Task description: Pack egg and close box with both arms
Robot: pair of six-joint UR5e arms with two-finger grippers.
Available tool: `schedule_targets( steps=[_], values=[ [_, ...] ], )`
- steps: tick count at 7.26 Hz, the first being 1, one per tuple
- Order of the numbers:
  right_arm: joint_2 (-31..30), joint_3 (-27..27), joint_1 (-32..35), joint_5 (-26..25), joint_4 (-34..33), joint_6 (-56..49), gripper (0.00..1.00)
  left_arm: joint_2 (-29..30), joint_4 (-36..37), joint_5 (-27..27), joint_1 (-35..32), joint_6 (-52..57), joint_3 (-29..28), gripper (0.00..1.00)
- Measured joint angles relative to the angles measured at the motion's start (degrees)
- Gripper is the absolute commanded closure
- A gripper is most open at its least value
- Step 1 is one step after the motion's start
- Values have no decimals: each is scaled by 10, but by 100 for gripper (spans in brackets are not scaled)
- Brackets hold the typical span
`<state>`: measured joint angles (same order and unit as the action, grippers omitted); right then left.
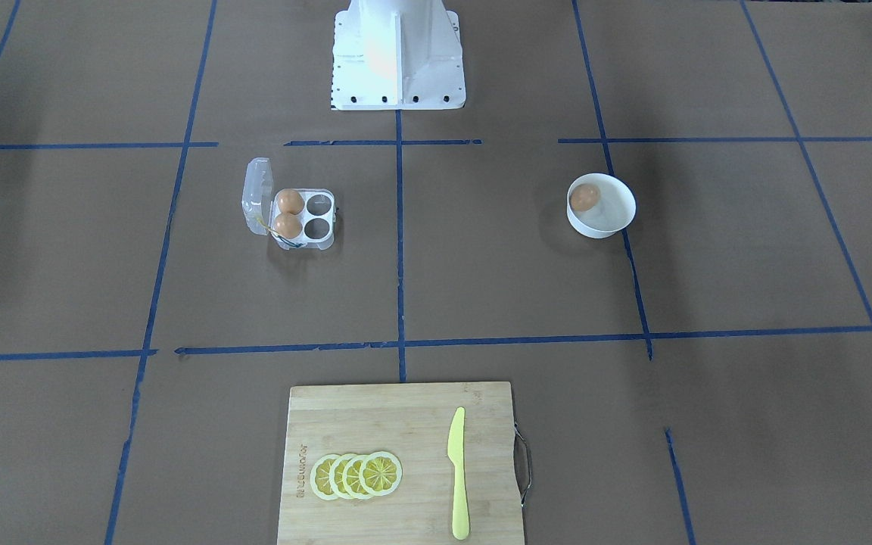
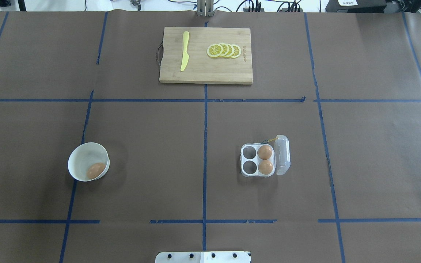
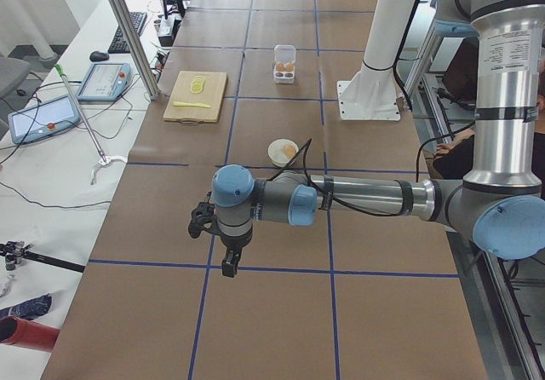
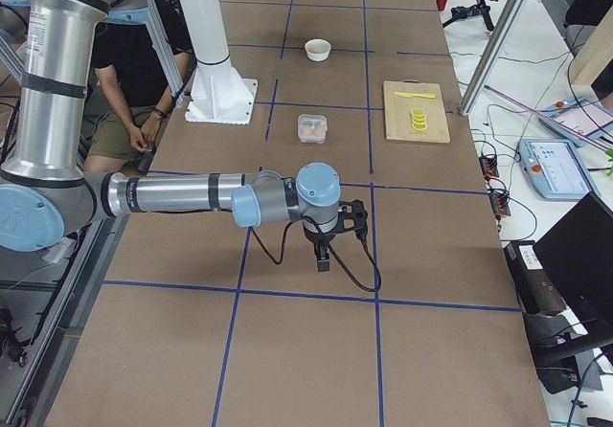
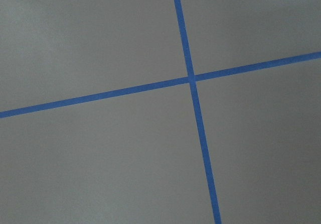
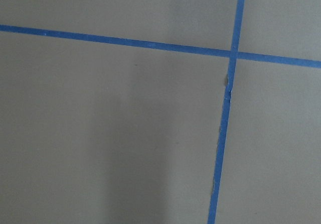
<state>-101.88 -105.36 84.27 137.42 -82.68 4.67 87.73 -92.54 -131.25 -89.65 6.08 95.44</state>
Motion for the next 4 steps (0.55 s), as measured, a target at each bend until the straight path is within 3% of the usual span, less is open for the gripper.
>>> schedule_targets(
  steps=[4],
  values=[
    [-4, -1, 0, 0, -2, -4, 0, 7, 2, 3, 3, 2, 15, 0]
  ],
)
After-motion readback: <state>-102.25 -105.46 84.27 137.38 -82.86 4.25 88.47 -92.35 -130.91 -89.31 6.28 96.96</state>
